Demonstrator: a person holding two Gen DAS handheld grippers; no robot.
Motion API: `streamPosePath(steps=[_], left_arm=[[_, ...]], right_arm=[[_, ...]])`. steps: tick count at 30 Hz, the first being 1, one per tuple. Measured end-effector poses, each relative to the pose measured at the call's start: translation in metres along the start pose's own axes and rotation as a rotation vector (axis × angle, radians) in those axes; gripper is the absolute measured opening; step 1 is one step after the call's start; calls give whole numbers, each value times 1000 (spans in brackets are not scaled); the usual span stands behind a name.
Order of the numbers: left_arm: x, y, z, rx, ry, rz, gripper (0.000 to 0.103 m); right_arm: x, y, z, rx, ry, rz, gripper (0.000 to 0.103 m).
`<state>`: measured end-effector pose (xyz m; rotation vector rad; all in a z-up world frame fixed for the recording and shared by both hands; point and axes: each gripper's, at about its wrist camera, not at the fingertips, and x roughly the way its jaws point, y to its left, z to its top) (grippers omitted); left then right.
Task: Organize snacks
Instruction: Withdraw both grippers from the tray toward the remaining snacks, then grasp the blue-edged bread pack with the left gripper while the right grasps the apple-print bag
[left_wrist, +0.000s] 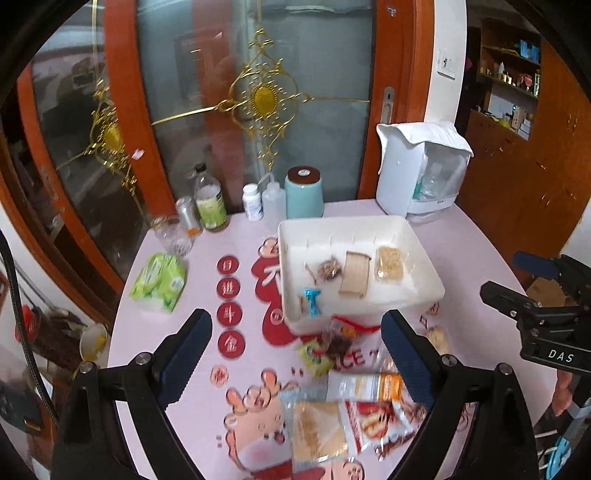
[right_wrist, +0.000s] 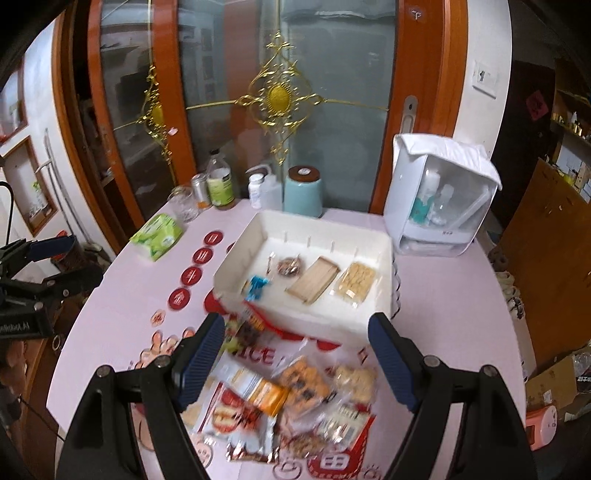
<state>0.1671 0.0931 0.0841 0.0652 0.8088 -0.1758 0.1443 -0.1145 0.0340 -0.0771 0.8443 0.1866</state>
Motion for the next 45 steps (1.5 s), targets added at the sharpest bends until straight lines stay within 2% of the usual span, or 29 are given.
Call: streamPosePath(steps=[6,12,18,24,26,27,34,37,39,41,45], left_arm=[[-7,20,-57,-35,54,-18,92],[9,24,-117,-70,101,-29,92],[45,10,-161,-38,148,-15,92],[87,-6,-203,-23,225,2,92],[98,-8,-212,-28,257,2,92],[104,-9,-218,-36,277,-2,92],[119,-6,-231,-98,338,-7,92],[124,-6,-231,-120,357,-12,92],[126,-7,-231,-121,362,-10,92],[129,-8,-229,-118,368,-9,92],[138,-14,-224,-118,385,-24,92]], right_arm=[[7,16,-47,29,47,59,81],[25,24,-81,67,109,99,81],[75,31,-105,122,236,161,81],[132,43,-126,131,356,168,83],[146,44,-131,152,388,177,96],[153,45,-133,164,401,183,98],[187,61,-143,134,498,134,99],[197,54,-151,177,548,167,100],[195,45,-151,222,536,204,92],[190,36,-148,246,509,255,71],[183,19,-148,267,497,273,67]])
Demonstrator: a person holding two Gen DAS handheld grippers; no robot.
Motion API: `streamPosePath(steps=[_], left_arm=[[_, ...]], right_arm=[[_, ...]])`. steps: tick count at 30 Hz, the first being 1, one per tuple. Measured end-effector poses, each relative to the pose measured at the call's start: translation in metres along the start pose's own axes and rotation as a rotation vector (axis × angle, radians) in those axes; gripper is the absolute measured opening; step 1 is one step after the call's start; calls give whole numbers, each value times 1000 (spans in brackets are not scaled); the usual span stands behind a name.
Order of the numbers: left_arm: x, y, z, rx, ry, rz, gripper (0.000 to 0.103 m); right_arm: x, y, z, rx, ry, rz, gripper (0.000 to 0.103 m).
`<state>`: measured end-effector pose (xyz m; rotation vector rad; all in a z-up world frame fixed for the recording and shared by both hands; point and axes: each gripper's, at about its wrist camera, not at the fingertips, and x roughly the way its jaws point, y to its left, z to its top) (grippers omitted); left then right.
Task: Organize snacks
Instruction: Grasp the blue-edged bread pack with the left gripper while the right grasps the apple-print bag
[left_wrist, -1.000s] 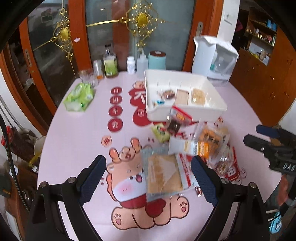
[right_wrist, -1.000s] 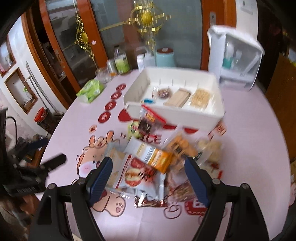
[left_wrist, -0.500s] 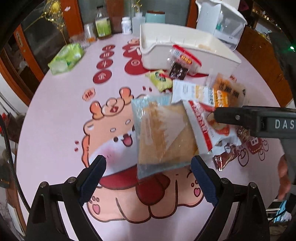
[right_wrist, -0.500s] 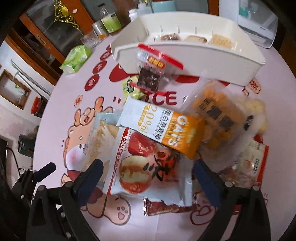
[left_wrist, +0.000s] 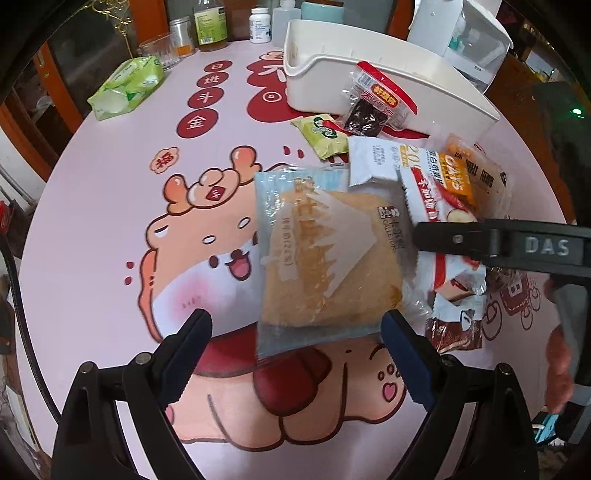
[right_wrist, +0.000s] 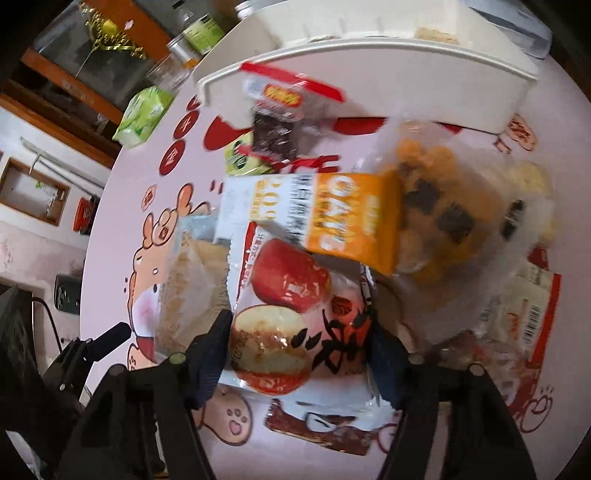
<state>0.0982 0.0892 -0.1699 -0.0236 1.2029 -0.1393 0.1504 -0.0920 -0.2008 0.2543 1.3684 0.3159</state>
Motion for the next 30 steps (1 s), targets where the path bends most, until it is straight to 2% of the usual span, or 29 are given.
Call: streamPosePath(steps=[4,8,13,17,23,30], left_arm=[[10,-7,12,-9,23,-29,92],[26,-11,27,-56,69,-90,92],[44,-17,40,-82,96,-76,95],[55,-25,46,-62,105,-34,103],[66,-20,48,-77,116,-22,103],[71,-23,48,-24,103,-5,103]], right_arm=[[-5,-17,-3,61,4,73,67],[-9,-24,-5,76,4,109,67],[-8,-28,-4,85,6,135,67],[-7,-30,-2,79,-2,112,67],[-6,-30,-1,72,1,108,67],[-5,-24,0,34,3,71,67]])
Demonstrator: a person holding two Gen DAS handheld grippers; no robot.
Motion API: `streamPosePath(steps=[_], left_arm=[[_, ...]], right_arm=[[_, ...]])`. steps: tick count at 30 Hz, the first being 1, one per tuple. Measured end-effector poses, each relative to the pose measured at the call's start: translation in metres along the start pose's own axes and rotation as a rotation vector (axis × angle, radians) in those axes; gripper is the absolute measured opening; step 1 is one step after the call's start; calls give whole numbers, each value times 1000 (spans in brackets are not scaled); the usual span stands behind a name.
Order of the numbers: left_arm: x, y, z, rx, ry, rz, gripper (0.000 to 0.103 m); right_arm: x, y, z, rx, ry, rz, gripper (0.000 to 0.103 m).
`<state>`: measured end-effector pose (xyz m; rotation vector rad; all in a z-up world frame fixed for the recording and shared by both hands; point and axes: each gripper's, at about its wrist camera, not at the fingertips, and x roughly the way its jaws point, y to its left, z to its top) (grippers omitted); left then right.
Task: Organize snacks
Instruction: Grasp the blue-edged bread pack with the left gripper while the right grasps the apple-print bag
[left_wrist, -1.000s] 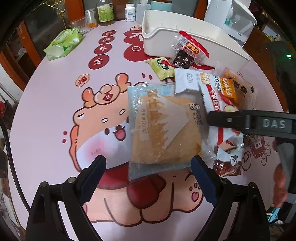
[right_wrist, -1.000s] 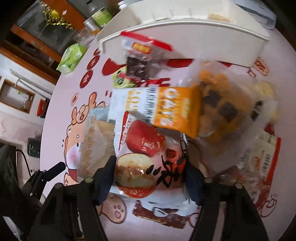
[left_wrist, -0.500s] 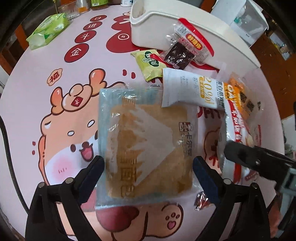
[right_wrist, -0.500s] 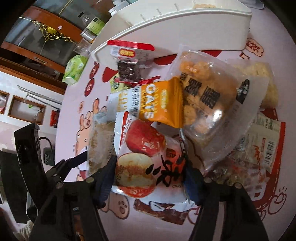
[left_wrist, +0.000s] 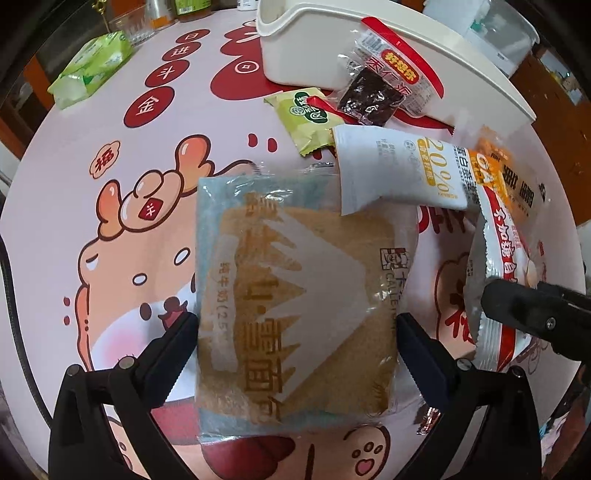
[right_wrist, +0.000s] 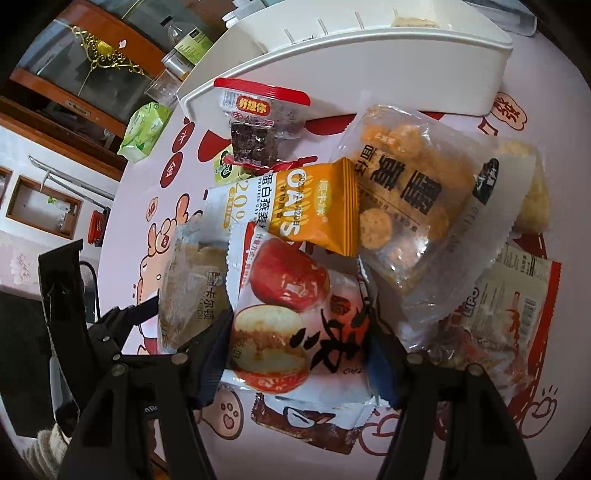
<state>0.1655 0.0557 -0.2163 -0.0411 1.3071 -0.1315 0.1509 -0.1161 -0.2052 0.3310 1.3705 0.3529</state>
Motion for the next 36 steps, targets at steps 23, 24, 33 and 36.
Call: streamPosePath(steps=[23,24,33,36], left_arm=[[-40,-8,-21,17,-12,14,88],[-44,-8,-21,14,-19,11,88],[-104,-2,-33,31,-111,-32,88],[-117,1,-32,40,-137,-49,88]], right_arm=[[-28,25,-17,-98,-51,-50,63],[-31,26,-18,-99,-55,-53,63],[-57,34,-32,-112,-110,-101,63],[-66,37,-36,-116,-131,-118,63]])
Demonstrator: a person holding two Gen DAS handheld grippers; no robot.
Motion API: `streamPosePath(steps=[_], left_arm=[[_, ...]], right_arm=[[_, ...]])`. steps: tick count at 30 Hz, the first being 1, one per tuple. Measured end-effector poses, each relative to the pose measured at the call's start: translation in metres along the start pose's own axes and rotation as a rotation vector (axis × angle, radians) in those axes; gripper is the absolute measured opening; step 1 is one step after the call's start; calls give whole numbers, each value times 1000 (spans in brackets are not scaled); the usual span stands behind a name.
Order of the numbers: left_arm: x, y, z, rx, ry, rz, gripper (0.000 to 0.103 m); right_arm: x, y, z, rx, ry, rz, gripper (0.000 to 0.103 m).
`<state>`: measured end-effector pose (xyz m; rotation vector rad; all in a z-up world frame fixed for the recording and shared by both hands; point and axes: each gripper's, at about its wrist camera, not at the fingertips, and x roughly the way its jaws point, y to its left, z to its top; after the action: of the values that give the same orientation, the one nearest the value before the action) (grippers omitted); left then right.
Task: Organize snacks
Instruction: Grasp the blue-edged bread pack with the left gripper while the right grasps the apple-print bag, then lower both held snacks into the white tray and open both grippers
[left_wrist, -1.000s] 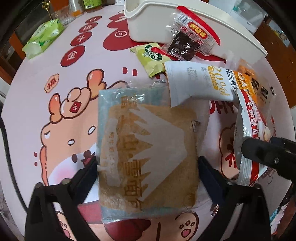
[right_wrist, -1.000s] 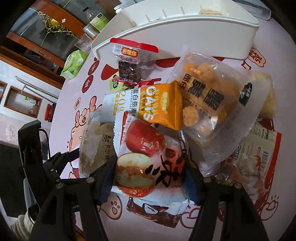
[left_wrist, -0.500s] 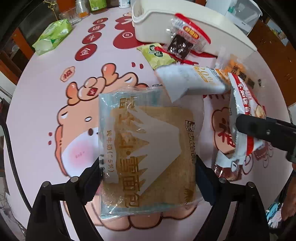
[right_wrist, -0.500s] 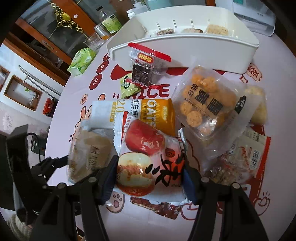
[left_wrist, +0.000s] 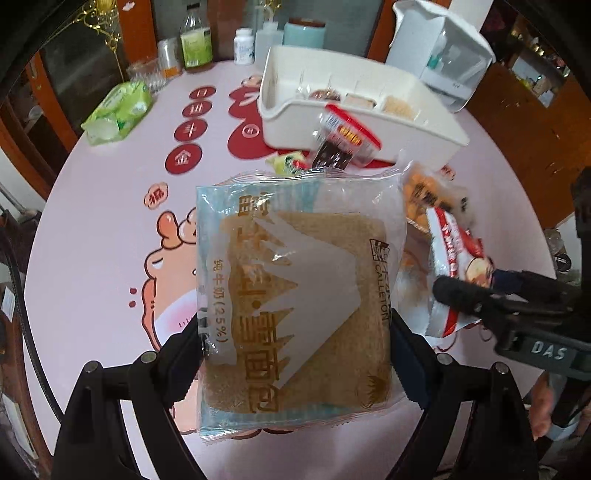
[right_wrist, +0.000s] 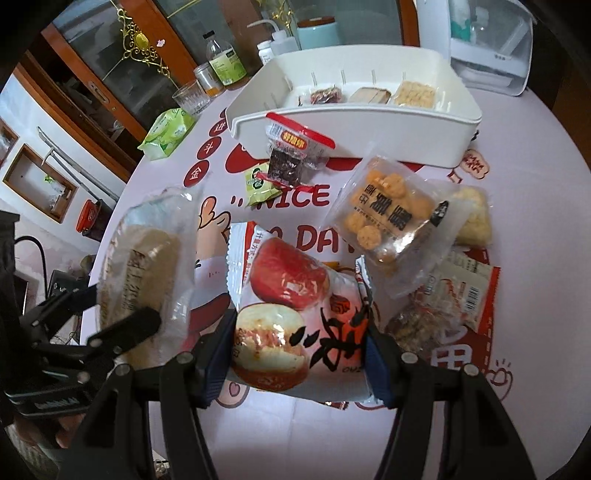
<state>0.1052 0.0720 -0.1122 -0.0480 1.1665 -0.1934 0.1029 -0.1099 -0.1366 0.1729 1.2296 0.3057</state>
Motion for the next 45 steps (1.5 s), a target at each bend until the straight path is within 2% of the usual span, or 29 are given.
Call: streamPosePath(steps=[9,15,24,28,32,36,39,42,45], left_arm=[[-41,-6,5,31,-77,-41,88],[-75,-13,25,67,-161,-27,88],[-111,-34,85,149,-274,25,89],[-118,-44,125,156,-306,31,89],[-121,-60,165,177,-360,71,89],[-120,-72,205,180,-417,86,89],[-105,-79,234,171,-439,83,89],[-77,-83,255,166,-420,92,89],[-36,-83,269,153,-356,94,89]], right_arm=[[-33,-1,-2,-21,-77,-74,63],[-52,-2,9,-59,-139,-116,63],[-108,-22,81,-81,-317,-193,63],[-139,-26,125,-109,-419,-255,63],[-156,-34,167,-120,-487,-317,63],[-151,-47,205,-112,-507,-321,64],[-131,-60,226,-92,-479,-288,64],[-97,-72,239,-80,-421,-267,64],[-59,-76,240,-87,-354,-244,64]])
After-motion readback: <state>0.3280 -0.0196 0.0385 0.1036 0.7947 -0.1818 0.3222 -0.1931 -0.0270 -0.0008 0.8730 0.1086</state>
